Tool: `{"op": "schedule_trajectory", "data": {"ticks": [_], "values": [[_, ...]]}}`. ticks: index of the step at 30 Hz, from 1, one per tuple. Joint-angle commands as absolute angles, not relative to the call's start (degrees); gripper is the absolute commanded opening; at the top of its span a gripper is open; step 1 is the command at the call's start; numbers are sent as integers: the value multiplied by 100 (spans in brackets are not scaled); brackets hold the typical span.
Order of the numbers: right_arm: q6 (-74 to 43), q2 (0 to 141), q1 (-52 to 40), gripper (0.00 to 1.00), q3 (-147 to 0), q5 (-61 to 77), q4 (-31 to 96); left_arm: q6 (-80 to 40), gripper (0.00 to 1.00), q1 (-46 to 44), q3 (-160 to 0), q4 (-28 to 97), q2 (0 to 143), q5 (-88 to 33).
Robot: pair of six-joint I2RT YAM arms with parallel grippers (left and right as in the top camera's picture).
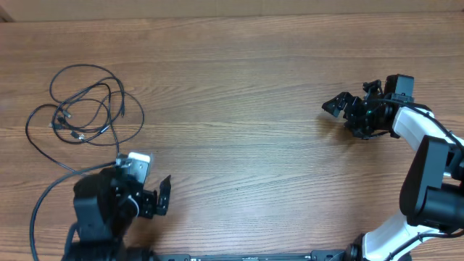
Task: Untangle cables
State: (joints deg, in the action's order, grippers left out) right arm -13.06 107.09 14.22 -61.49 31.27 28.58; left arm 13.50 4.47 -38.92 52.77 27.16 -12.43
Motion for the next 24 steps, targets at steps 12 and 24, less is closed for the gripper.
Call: {"op": "schedule_trajectory", "data": {"ticks": [12, 24], "values": [[-1286, 10748, 1428, 100, -6075, 2936, 2873, 1308, 99, 410, -3721, 5537, 2091, -1271], [-1286, 10748, 1428, 100, -6075, 2936, 2873, 1308, 99, 410, -3503, 5205, 711, -1269]]}}
